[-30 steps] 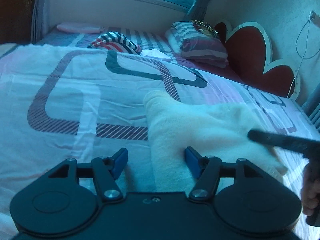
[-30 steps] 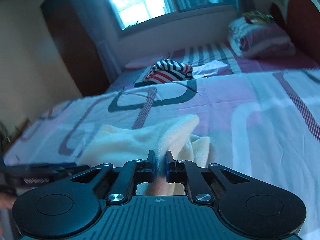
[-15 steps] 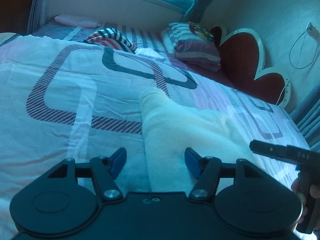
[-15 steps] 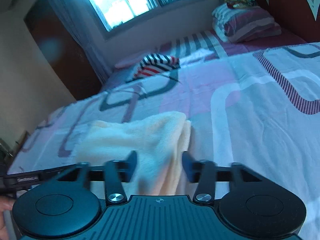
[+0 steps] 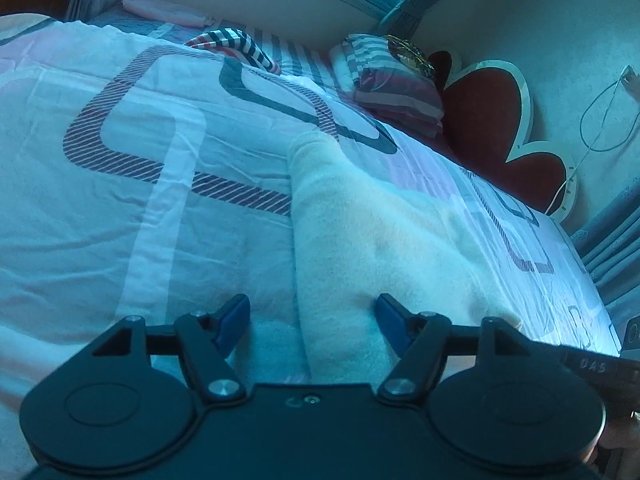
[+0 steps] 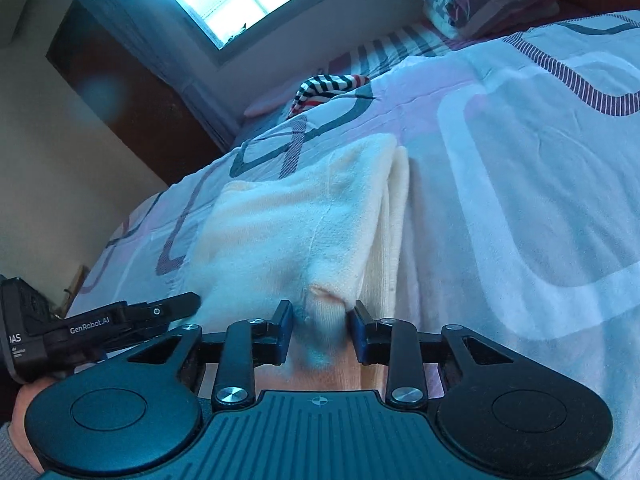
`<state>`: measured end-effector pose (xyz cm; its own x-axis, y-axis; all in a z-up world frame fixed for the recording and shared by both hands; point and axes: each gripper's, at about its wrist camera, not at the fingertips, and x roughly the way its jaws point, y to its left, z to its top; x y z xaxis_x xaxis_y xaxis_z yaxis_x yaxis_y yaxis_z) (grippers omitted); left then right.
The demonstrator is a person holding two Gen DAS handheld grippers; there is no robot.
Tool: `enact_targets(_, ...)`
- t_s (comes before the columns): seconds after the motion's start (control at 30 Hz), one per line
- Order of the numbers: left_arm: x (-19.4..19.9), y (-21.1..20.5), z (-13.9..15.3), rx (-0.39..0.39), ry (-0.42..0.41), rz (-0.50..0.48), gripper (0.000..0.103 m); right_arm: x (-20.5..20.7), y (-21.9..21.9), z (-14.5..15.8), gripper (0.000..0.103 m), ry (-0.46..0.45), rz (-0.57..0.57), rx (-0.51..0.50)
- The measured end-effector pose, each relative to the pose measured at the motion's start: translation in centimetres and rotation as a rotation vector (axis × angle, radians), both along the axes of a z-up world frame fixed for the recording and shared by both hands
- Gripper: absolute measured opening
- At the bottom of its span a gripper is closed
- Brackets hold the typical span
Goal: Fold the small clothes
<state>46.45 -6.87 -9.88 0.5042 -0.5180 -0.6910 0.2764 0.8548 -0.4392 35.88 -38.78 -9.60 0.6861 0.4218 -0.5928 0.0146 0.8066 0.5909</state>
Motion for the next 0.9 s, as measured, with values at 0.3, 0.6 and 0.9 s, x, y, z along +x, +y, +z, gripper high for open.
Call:
enact_targets(0.3, -0.3, -1.3, 0.2, 0.061, 0.025, -0.08, 0.068, -2.4, -0.5, 0.0, 0.007, 0.028, -0.027, -0.023)
enact_targets(0.6, -6.6, -1.5, 1.2, 0.139, -0.048, -0.075, 0.06, -4.9, 2.0, 2.5, 0.011, -0.032, 0.021, -0.206)
enact_targets(0.9, -12.1, -1.6, 0.9, 0.25, -0.094, -0.111, 0.062, -9.3, 4.8, 0.9, 0.011, 0.049, 0.102, -0.307)
